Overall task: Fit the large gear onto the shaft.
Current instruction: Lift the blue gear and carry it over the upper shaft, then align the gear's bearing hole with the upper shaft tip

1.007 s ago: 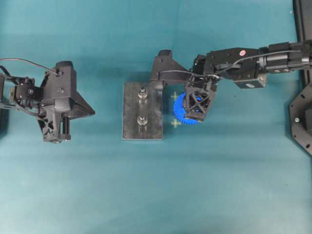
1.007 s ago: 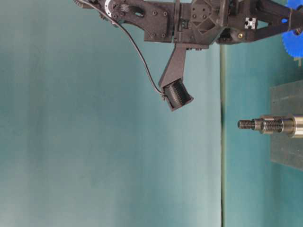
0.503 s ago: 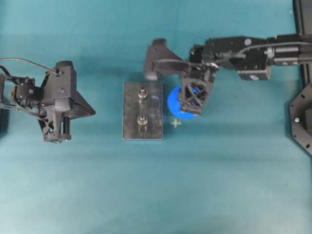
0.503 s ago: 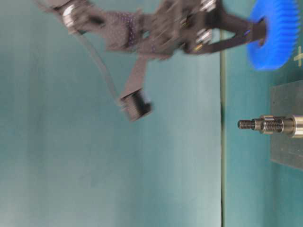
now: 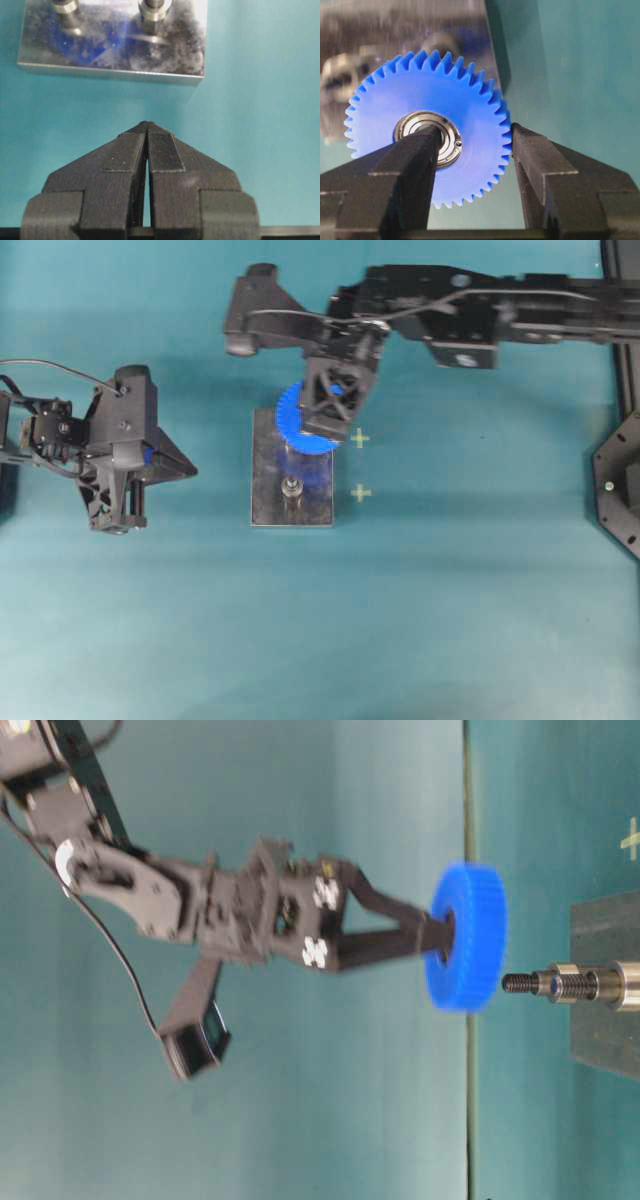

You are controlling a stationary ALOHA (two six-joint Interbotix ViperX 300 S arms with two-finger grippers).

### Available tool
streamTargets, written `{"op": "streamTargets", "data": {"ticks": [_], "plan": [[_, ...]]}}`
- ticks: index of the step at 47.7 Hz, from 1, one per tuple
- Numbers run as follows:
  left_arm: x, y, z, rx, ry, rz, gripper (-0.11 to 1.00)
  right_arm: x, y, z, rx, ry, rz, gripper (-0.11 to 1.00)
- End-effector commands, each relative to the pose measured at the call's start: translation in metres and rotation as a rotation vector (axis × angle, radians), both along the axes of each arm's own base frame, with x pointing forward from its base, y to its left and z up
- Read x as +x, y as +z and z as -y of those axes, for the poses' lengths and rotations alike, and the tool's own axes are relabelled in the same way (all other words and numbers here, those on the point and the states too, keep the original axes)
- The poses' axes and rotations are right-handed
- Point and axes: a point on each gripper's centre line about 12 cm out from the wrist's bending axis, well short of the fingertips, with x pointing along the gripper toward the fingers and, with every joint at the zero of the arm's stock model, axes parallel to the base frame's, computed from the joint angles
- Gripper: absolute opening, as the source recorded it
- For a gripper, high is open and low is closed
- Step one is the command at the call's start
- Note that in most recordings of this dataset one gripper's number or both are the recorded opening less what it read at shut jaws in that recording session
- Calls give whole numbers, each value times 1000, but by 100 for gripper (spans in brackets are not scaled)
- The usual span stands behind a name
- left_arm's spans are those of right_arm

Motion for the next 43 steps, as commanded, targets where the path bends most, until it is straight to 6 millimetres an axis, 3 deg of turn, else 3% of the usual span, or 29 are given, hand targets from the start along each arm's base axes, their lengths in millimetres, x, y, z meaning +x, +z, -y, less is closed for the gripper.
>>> {"op": "streamTargets", "data": {"ticks": [1, 13, 43], "plan": [[6, 11, 1, 0, -4, 40, 0, 10, 13, 3, -8, 5, 38, 49], [6, 11, 5, -3, -15, 40, 0, 16, 2, 9, -5, -2, 18, 49], [6, 11, 7, -3, -21, 48, 0, 26, 0, 4, -1, 5, 31, 49]]}}
